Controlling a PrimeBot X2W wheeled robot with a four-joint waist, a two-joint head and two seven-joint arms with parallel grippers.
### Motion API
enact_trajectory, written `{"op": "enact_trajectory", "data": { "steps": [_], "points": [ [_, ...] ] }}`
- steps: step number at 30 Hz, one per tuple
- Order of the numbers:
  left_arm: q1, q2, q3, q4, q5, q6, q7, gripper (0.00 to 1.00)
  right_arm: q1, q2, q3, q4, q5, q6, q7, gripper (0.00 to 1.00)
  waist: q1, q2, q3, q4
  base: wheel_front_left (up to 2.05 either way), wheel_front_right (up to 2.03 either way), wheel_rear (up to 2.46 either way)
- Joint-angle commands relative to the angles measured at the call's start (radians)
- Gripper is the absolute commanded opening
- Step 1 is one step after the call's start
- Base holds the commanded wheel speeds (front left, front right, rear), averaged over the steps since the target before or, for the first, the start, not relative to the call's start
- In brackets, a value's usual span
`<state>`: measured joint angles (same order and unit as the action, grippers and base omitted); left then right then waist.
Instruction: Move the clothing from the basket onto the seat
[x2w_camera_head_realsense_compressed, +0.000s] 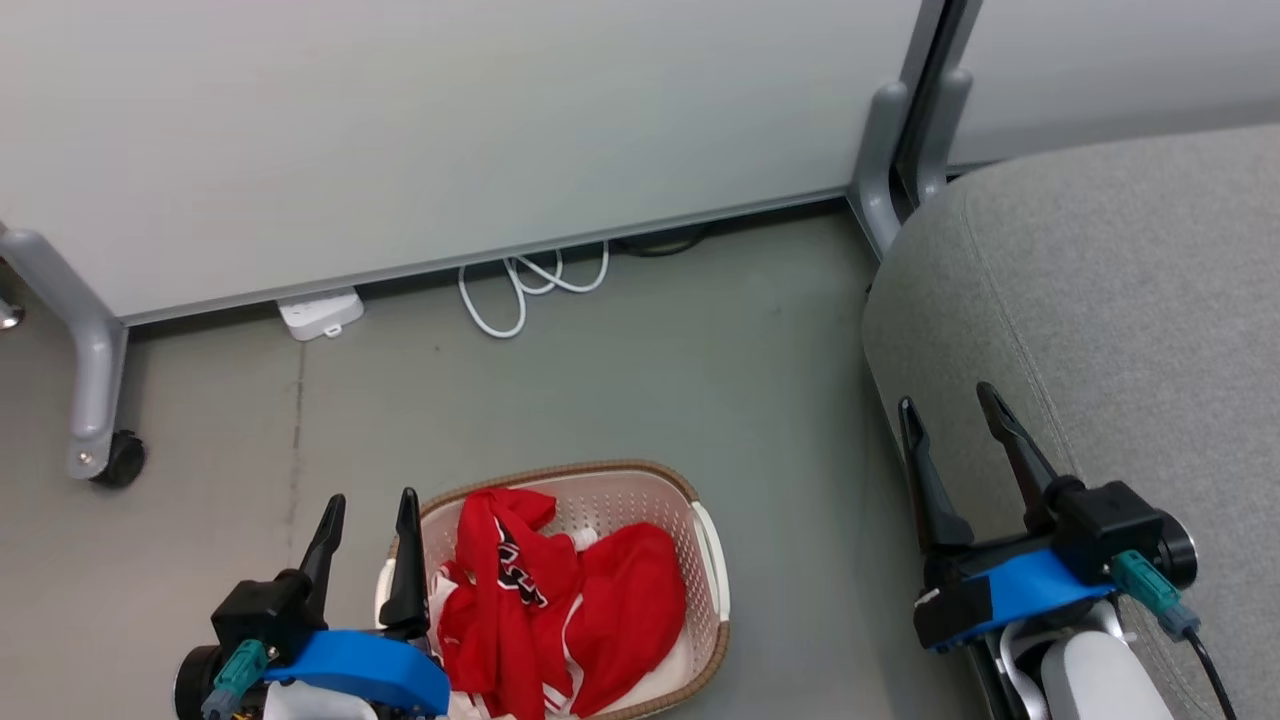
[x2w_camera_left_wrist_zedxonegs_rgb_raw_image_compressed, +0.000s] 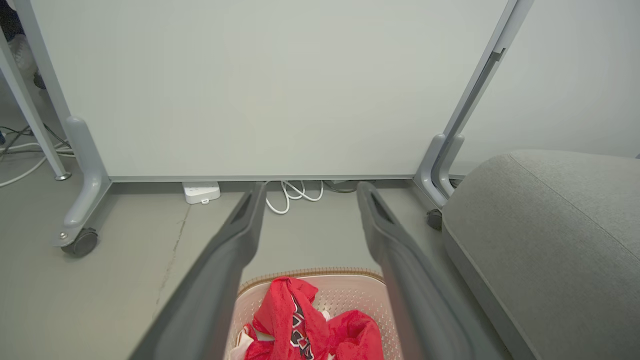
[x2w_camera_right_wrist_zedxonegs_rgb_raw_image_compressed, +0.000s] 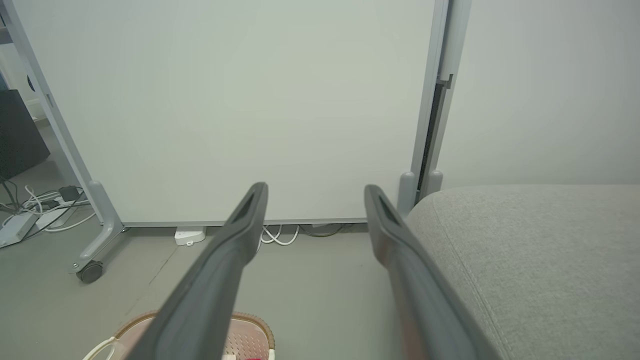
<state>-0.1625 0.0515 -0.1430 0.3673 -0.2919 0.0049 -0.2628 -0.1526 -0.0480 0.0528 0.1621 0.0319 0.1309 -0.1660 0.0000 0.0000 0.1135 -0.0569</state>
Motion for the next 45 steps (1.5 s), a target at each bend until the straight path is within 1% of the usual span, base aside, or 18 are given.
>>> {"op": "enact_trajectory", "data": {
  "steps": [1, 9, 14, 18, 22, 24, 30, 34, 35, 43, 44, 45],
  "points": [
    [-0.029, 0.011, 0.006, 0.021, 0.012, -0.005, -0.003, 1.0, -0.037, -0.004, 0.018, -0.004, 0.001, 0.0, -0.007, 1.0, 0.0, 0.0, 0.08, -0.061, 0.0, 0.0, 0.0],
    [-0.116, 0.048, 0.031, 0.128, 0.03, -0.003, -0.003, 1.0, -0.152, -0.004, 0.08, -0.018, 0.007, 0.0, -0.029, 1.0, 0.0, 0.0, 0.248, -0.158, 0.0, 0.0, 0.0],
    [-0.19, 0.071, 0.047, 0.227, 0.03, 0.017, 0.006, 1.0, -0.215, -0.003, 0.12, -0.018, 0.028, 0.0, -0.051, 1.0, 0.0, 0.0, 0.353, -0.219, 0.0, 0.0, 0.0],
    [-0.234, 0.095, 0.041, 0.286, 0.041, 0.022, 0.024, 1.0, -0.24, -0.003, 0.143, -0.01, 0.048, 0.0, -0.065, 1.0, 0.0, 0.0, 0.405, -0.249, 0.0, 0.0, 0.0],
    [-0.286, 0.126, 0.034, 0.36, 0.048, 0.015, 0.062, 1.0, -0.271, -0.003, 0.175, -0.001, 0.078, 0.0, -0.081, 1.0, 0.0, 0.0, 0.471, -0.287, 0.0, 0.0, 0.0],
    [-0.311, 0.143, 0.04, 0.396, 0.047, 0.022, 0.077, 1.0, -0.285, -0.003, 0.19, 0.003, 0.09, 0.0, -0.086, 1.0, 0.0, 0.0, 0.5, -0.302, 0.0, 0.0, 0.0],
    [-0.373, 0.166, 0.084, 0.481, 0.01, 0.054, 0.089, 1.0, -0.317, -0.003, 0.224, 0.004, 0.134, 0.0, -0.097, 1.0, 0.0, 0.0, 0.572, -0.33, 0.0, 0.0, 0.0],
    [-0.412, 0.183, 0.119, 0.528, -0.007, 0.104, 0.078, 1.0, -0.337, -0.003, 0.241, 0.002, 0.15, 0.0, -0.1, 1.0, 0.0, 0.0, 0.61, -0.343, 0.0, 0.0, 0.0],
    [-0.421, 0.186, 0.123, 0.536, -0.007, 0.11, 0.074, 1.0, -0.342, -0.003, 0.244, -0.002, 0.154, 0.0, -0.1, 1.0, 0.0, 0.0, 0.618, -0.346, 0.0, 0.0, 0.0],
    [-0.479, 0.192, 0.117, 0.596, -0.013, 0.119, 0.07, 1.0, -0.354, -0.003, 0.272, -0.02, 0.185, 0.0, -0.1, 1.0, 0.0, 0.0, 0.651, -0.35, 0.0, 0.0, 0.0],
    [-0.483, 0.191, 0.117, 0.602, -0.013, 0.121, 0.067, 0.83, -0.356, -0.003, 0.274, -0.021, 0.187, 0.0, -0.1, 1.0, 0.0, 0.0, 0.652, -0.351, 0.0, 0.0, 0.0],
    [-0.488, 0.191, 0.115, 0.608, -0.014, 0.121, 0.066, 0.45, -0.358, -0.003, 0.275, -0.022, 0.188, 0.0, -0.1, 1.0, 0.0, 0.0, 0.654, -0.351, 0.0, 0.0, 0.0]
  ]
}}
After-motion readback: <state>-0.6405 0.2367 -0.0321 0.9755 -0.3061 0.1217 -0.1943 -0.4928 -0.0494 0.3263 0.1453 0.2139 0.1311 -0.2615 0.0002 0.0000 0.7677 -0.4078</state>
